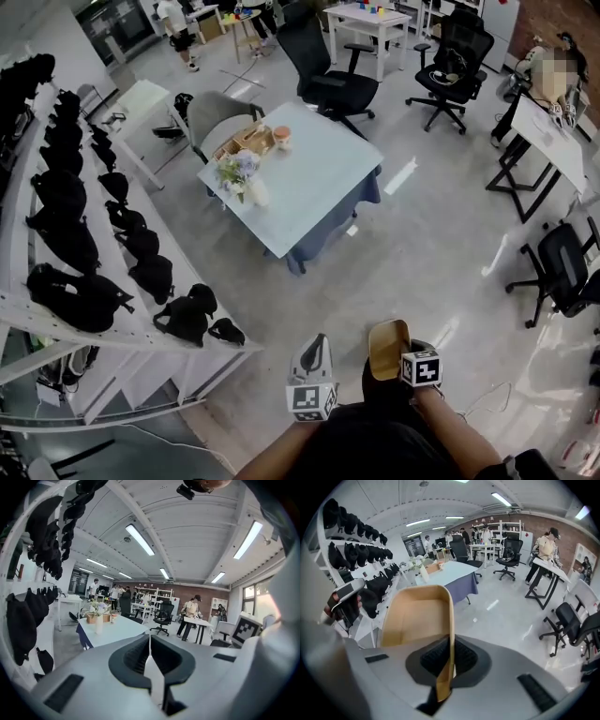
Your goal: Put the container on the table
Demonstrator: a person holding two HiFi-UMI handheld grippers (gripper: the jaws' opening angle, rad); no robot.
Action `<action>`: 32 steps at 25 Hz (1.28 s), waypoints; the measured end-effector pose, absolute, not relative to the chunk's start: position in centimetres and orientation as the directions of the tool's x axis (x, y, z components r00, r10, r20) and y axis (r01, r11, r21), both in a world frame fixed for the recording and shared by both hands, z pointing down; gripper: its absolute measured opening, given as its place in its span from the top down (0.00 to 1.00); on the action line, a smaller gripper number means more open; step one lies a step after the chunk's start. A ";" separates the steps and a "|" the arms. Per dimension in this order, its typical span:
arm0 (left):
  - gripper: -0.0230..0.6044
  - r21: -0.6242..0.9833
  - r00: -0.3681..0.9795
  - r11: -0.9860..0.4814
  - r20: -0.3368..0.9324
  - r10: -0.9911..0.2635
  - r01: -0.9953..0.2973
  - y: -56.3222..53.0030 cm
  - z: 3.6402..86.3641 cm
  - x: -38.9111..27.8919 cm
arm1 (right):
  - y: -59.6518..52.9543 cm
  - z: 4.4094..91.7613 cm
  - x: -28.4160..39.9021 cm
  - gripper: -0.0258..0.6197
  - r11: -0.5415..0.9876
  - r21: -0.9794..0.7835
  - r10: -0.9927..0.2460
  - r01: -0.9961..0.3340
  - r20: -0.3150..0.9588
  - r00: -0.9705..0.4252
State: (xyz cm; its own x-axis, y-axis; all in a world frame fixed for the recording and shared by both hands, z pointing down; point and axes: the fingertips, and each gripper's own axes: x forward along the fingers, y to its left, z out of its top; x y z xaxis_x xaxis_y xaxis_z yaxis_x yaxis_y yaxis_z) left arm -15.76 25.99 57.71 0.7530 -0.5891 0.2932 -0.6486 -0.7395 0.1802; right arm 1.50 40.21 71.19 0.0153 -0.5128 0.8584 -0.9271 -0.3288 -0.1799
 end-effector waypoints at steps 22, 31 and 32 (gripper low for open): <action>0.94 0.152 0.667 -0.663 0.354 -0.656 -0.733 11.6 57.3 6.4 | 25.8 71.4 24.5 0.96 -0.242 -0.239 -0.538 -0.940 0.839 -0.075; 0.94 0.132 0.613 -0.611 0.356 -0.705 -0.780 9.0 57.1 8.3 | 23.3 72.7 26.8 0.96 -0.226 -0.295 -0.532 -0.928 0.836 -0.136; 0.94 0.132 0.613 -0.611 0.356 -0.706 -0.781 8.7 57.2 8.5 | 23.0 72.8 27.0 0.96 -0.232 -0.299 -0.533 -0.926 0.835 -0.136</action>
